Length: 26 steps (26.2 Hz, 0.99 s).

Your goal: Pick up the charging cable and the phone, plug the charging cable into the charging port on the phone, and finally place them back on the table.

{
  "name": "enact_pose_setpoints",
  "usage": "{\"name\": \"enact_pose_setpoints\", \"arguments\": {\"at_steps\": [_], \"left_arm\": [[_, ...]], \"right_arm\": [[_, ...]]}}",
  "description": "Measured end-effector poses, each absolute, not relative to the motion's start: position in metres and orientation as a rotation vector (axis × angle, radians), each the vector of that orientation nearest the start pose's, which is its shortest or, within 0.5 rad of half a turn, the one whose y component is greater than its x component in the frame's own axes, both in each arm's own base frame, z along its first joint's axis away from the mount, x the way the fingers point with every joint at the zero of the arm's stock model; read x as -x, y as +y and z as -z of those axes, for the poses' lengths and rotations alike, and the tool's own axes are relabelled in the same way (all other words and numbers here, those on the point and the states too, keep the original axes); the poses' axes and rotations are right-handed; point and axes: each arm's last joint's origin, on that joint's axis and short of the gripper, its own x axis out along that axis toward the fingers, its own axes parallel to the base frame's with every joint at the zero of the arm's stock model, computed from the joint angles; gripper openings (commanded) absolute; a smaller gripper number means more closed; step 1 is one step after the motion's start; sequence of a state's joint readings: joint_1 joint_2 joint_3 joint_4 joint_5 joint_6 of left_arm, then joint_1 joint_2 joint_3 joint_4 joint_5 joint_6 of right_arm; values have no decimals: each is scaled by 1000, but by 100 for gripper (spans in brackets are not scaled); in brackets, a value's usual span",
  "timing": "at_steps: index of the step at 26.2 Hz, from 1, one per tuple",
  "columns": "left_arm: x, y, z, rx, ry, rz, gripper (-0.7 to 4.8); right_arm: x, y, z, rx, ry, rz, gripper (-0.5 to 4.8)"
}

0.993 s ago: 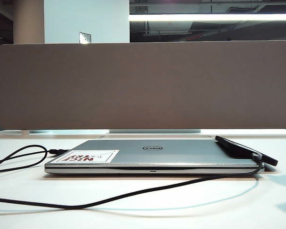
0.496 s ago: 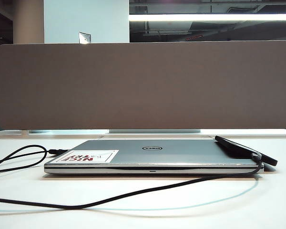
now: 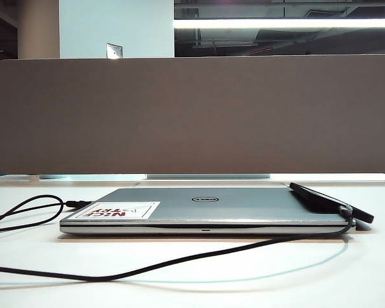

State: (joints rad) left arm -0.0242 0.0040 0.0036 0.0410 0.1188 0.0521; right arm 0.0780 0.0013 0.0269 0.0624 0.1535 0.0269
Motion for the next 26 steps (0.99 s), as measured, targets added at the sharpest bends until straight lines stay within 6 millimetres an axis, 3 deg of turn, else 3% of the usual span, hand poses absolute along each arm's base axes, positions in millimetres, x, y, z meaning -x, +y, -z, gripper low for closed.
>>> {"name": "enact_pose_setpoints", "arguments": {"at_steps": [3, 26], "left_arm": [[-97, -6, -168, -54, -44, 142, -5], [-97, -6, -168, -54, -44, 142, -5]], "right_arm": [[-97, 1, -172, -33, -63, 101, -1], [-97, 2, -172, -24, -70, 28, -1]]}}
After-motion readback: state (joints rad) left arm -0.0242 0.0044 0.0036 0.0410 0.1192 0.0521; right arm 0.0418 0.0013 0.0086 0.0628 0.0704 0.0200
